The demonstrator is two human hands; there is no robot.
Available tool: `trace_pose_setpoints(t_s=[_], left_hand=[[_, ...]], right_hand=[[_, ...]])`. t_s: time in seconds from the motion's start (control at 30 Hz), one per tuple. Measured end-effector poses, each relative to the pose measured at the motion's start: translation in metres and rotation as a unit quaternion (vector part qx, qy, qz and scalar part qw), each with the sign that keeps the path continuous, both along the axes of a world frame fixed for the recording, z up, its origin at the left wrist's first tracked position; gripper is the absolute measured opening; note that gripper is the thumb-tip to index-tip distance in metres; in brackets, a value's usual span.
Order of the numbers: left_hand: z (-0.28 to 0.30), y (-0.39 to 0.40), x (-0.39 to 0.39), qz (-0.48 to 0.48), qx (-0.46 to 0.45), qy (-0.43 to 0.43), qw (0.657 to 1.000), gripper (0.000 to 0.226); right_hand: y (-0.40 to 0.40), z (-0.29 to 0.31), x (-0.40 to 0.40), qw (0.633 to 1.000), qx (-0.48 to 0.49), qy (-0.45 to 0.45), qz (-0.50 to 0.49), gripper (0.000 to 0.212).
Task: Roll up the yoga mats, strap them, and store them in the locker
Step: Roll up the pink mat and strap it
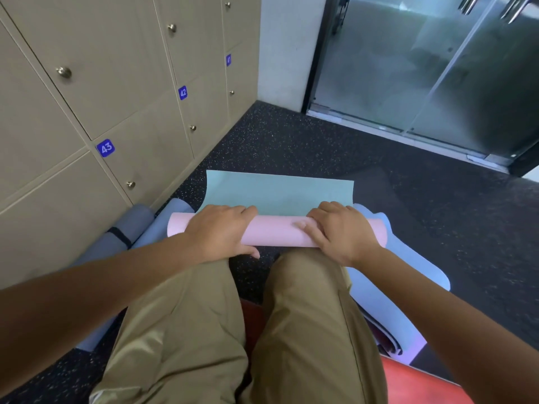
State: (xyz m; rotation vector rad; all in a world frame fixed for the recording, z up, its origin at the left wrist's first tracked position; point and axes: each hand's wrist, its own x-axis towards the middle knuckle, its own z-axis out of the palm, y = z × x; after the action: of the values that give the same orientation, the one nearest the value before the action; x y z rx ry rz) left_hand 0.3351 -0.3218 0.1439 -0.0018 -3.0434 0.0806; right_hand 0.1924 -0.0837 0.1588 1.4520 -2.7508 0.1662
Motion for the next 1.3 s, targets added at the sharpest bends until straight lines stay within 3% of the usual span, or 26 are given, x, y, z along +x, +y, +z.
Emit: trace_pose_setpoints(t_s=[0.13,0.37,0.57,0.83,1.13,1.2,1.3], left_hand=[[0.018,-0.007,-0.014,0.023,0.040,-0.078,0.996,0.070],[0.056,-0.017,-0.030,0.020,0.014,-0.087,0.996,0.063],[0.109,-0.026,-0.033,0.042,0.010,-0.058,0.997,0.062],[0.190,-0.022,0.007,0.026,-0.042,-0.024,0.998,0.075],[0.173,0.032,0.101,0.037,0.003,-0.124,0.992,0.069],[0.157,0.038,0.119,0.010,-0.017,-0.104,0.994,0.072],[0.135,0.045,0.144,-0.046,-0.028,0.004,0.999,0.067]], right_hand=[[0.002,-0.009,-0.003,0.994,-0.003,0.104,0.036,0.089],[-0.007,0.016,-0.026,0.986,0.001,0.149,0.075,0.098],[-0.019,0.075,-0.047,0.964,-0.061,0.224,0.130,0.075],[-0.005,0.138,0.001,0.929,-0.157,0.320,0.101,0.060],[0.049,0.102,0.107,0.959,-0.132,0.237,0.079,0.057],[0.060,0.091,0.128,0.966,-0.115,0.216,0.078,0.058],[0.074,0.083,0.151,0.971,-0.092,0.201,0.087,0.058]])
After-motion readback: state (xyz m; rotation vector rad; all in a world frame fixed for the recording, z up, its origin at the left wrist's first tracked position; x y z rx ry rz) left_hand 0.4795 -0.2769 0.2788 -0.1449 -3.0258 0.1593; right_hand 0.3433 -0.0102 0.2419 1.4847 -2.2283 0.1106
